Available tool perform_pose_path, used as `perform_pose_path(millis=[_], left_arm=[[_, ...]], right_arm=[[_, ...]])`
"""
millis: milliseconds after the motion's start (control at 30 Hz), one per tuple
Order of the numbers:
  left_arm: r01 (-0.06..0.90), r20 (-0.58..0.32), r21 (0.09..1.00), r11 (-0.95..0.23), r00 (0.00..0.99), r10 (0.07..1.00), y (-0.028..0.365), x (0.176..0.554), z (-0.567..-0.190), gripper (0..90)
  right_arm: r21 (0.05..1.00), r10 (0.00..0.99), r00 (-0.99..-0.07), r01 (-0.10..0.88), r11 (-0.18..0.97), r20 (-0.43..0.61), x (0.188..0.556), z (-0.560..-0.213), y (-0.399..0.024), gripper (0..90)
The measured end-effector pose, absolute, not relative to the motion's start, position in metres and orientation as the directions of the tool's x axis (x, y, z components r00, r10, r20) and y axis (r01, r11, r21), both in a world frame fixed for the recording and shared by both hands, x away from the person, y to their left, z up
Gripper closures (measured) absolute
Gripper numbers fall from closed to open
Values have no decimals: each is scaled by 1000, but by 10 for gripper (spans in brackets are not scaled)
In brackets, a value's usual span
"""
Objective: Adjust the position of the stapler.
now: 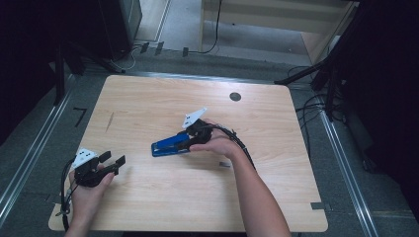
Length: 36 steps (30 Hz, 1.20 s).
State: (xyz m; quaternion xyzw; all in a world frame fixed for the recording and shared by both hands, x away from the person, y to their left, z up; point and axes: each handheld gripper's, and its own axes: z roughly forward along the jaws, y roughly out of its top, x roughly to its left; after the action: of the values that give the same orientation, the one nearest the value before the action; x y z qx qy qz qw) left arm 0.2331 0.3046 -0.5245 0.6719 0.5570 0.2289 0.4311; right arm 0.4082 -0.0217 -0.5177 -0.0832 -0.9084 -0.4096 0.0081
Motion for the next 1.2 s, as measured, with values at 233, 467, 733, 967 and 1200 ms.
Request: perform_pose_path(millis=[233, 467, 733, 967, 1200], left_arm=[[553, -173, 833, -8, 274, 946, 304, 233, -525, 384], [559, -173, 829, -10, 274, 946, 304, 234, -525, 389], [556, -171, 831, -11, 275, 946, 304, 233, -524, 391], [557, -172, 831, -12, 276, 946, 304, 234, -525, 392], [553, -171, 833, -9, 272, 947, 304, 233, -525, 393]], right_arm=[[741, 92, -993, 120, 661, 79, 408, -517, -20, 629], [698, 113, -991, 132, 704, 74, 398, -511, -18, 673], [686, 174, -983, 170, 708, 65, 381, -508, -17, 675], [702, 217, -974, 202, 682, 70, 362, -511, -34, 675], [709, 239, -968, 218, 671, 71, 345, -513, -51, 676]])
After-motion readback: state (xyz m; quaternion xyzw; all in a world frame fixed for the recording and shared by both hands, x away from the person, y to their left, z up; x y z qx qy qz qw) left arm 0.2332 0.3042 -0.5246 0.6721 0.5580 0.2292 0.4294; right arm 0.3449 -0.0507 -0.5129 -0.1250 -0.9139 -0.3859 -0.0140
